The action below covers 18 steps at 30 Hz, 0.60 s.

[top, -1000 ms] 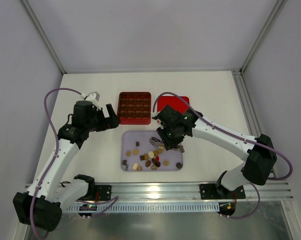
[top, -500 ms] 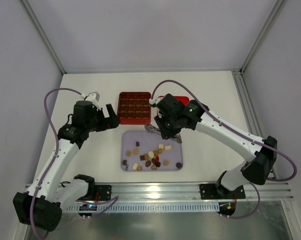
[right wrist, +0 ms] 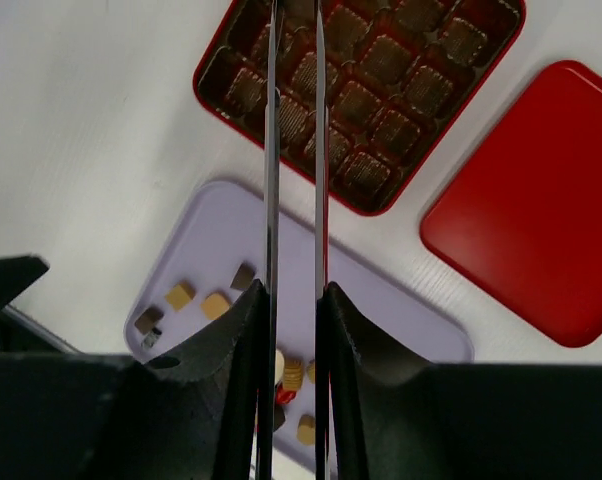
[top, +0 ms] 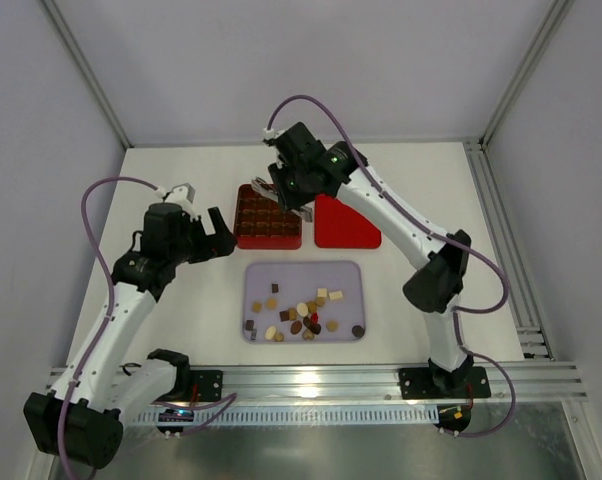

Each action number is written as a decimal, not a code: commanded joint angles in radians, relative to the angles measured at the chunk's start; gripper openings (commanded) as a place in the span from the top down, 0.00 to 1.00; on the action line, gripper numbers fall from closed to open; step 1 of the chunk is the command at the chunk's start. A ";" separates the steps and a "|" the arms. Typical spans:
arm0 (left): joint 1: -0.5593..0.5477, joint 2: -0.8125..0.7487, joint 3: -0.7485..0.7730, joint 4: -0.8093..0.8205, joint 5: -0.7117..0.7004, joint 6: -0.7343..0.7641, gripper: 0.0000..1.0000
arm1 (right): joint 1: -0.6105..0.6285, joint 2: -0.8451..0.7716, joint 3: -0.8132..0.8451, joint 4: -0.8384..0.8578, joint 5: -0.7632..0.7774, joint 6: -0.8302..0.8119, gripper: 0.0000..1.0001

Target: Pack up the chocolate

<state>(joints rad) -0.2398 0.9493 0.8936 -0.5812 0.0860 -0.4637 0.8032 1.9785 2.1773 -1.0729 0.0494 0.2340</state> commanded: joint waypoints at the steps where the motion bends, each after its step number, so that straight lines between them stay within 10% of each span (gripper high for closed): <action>1: 0.002 -0.029 0.028 0.009 -0.028 0.003 0.00 | -0.042 0.106 0.163 0.005 0.003 -0.021 0.80; 18: 0.002 -0.034 0.025 0.009 -0.043 0.002 0.00 | -0.045 0.221 0.096 0.266 -0.013 -0.030 0.80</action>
<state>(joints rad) -0.2398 0.9306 0.8936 -0.5816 0.0597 -0.4641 0.7460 2.1822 2.2608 -0.8829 0.0444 0.2150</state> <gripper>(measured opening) 0.996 0.305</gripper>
